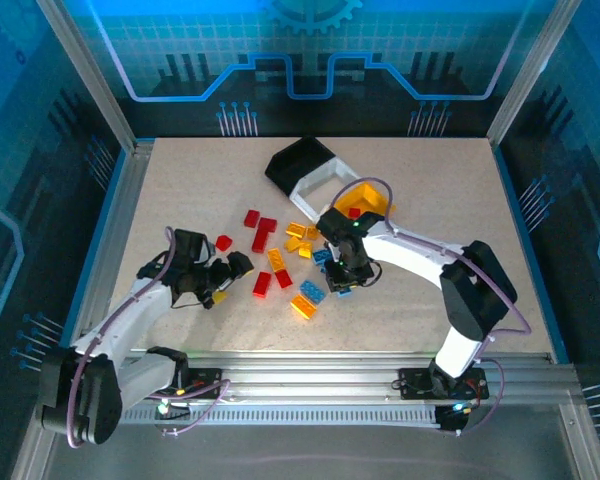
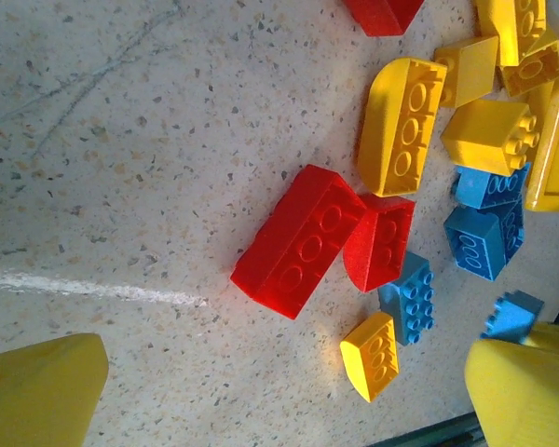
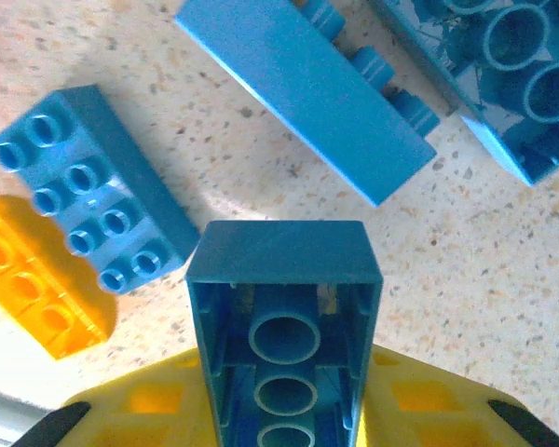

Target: Sort the legos into containers by color

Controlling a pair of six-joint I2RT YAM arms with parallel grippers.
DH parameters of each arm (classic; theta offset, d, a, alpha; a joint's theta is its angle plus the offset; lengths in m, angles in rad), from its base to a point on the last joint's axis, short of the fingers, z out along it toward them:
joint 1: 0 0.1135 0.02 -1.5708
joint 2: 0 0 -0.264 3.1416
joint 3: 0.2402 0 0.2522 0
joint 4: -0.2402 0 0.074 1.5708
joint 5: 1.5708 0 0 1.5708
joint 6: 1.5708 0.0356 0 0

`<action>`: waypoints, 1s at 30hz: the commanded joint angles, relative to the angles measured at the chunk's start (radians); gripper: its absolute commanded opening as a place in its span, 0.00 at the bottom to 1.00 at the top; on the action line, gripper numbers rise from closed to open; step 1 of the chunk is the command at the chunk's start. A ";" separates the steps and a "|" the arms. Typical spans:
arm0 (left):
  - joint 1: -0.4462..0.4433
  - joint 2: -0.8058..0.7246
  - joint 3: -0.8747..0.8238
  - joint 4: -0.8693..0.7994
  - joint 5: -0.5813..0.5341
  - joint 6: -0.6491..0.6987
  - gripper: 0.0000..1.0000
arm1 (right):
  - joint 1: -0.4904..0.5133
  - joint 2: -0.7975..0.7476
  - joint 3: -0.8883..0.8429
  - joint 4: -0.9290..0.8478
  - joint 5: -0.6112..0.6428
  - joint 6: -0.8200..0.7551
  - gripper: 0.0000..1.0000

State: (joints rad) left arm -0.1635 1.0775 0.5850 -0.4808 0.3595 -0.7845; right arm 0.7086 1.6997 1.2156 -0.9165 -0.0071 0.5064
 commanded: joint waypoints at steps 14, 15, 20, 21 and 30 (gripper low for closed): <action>0.012 -0.031 -0.016 0.003 0.038 -0.004 0.99 | -0.203 -0.105 0.224 -0.086 -0.105 0.074 0.35; 0.012 -0.037 -0.015 -0.001 0.036 -0.004 0.99 | -0.232 -0.092 0.238 -0.082 -0.118 0.080 0.35; 0.019 -0.061 -0.019 -0.025 0.031 -0.003 0.99 | -0.321 -0.010 0.330 -0.069 -0.151 0.091 0.35; 0.020 -0.067 -0.020 -0.030 0.029 -0.004 0.99 | -0.331 0.013 0.351 -0.074 -0.152 0.088 0.35; 0.030 -0.106 -0.036 -0.053 0.009 -0.015 0.99 | -0.387 0.192 0.505 -0.082 -0.169 0.068 0.35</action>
State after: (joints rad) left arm -0.1478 0.9909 0.5663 -0.4980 0.3744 -0.7876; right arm 0.3454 1.8469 1.6623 -0.9764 -0.1452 0.5797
